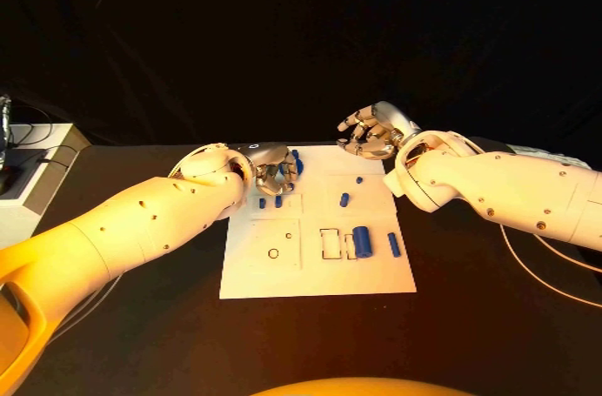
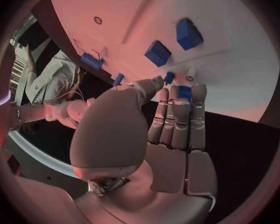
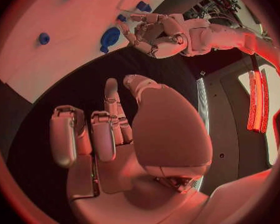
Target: Assemble the parts on the task board
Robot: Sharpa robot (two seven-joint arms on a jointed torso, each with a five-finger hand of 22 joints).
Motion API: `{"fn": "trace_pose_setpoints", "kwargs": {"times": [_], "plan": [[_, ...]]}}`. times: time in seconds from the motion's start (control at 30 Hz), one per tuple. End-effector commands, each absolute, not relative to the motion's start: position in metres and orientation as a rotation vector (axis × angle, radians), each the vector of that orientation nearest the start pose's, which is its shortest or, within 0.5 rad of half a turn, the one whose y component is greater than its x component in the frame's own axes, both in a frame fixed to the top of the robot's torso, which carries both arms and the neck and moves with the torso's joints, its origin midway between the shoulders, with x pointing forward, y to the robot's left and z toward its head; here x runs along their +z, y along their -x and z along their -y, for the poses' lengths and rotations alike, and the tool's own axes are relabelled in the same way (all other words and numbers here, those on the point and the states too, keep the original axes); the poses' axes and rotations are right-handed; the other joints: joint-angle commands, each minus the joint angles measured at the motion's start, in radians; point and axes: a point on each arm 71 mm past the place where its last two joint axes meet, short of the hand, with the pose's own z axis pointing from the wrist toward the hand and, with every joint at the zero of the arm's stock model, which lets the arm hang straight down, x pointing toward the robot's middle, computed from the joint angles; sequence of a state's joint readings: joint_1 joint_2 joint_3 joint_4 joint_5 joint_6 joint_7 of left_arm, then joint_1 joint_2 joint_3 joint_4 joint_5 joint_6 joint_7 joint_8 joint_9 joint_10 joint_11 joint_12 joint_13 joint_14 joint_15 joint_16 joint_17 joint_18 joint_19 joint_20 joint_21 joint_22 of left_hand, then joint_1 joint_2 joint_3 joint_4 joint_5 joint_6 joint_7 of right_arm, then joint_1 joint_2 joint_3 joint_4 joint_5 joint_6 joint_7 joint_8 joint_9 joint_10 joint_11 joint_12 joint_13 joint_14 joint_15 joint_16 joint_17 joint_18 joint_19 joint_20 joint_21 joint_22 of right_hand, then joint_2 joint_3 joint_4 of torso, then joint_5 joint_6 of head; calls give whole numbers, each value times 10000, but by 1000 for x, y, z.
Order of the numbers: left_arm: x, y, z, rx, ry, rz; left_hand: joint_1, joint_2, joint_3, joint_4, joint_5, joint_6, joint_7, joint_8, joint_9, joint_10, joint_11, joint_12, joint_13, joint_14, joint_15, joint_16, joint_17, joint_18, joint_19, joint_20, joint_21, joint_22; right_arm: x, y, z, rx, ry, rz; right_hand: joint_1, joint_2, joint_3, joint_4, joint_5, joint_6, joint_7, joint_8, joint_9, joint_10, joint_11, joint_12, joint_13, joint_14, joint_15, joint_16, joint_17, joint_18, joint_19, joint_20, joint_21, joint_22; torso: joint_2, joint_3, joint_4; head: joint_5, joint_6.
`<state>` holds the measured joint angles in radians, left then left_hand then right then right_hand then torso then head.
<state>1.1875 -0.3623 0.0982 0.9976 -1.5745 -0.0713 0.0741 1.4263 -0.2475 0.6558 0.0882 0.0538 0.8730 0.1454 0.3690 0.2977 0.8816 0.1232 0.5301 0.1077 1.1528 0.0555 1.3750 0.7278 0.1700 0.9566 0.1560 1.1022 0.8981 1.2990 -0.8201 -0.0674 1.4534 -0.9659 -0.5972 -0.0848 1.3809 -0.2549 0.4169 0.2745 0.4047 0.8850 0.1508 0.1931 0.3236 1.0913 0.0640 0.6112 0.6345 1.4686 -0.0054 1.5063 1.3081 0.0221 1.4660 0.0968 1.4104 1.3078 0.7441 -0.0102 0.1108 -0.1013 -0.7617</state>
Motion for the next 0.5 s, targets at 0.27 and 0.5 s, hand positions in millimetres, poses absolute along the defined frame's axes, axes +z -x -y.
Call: {"fn": "trace_pose_setpoints", "kwargs": {"times": [0.27,0.5], "plan": [[-189,-565,-81,-7104,-3686,-17566,-52,47,100,-42,-45,82,15,-75,-30,95,-13,-79,-39,148,-10,98,96,-48,149,-18,156,125,-139,-517,226,7635,-3844,-14562,-39,-97,48,-3,-3,33,51,30,16,63,14,-68,-41,671,-60,-47,1082,155,428,-74,36,1451,15,4,-2,-39,-13],[-193,-566,-81,-6976,-3694,-17757,-77,29,106,-59,-46,81,23,-107,-42,109,-10,-111,-58,180,-9,136,120,-59,186,-21,204,176,-139,-517,225,7637,-3833,-14555,-45,-103,47,-3,-5,33,51,31,17,69,14,-81,-54,667,-60,-57,1061,160,419,-74,14,1435,13,1,7,-62,-51]]}}
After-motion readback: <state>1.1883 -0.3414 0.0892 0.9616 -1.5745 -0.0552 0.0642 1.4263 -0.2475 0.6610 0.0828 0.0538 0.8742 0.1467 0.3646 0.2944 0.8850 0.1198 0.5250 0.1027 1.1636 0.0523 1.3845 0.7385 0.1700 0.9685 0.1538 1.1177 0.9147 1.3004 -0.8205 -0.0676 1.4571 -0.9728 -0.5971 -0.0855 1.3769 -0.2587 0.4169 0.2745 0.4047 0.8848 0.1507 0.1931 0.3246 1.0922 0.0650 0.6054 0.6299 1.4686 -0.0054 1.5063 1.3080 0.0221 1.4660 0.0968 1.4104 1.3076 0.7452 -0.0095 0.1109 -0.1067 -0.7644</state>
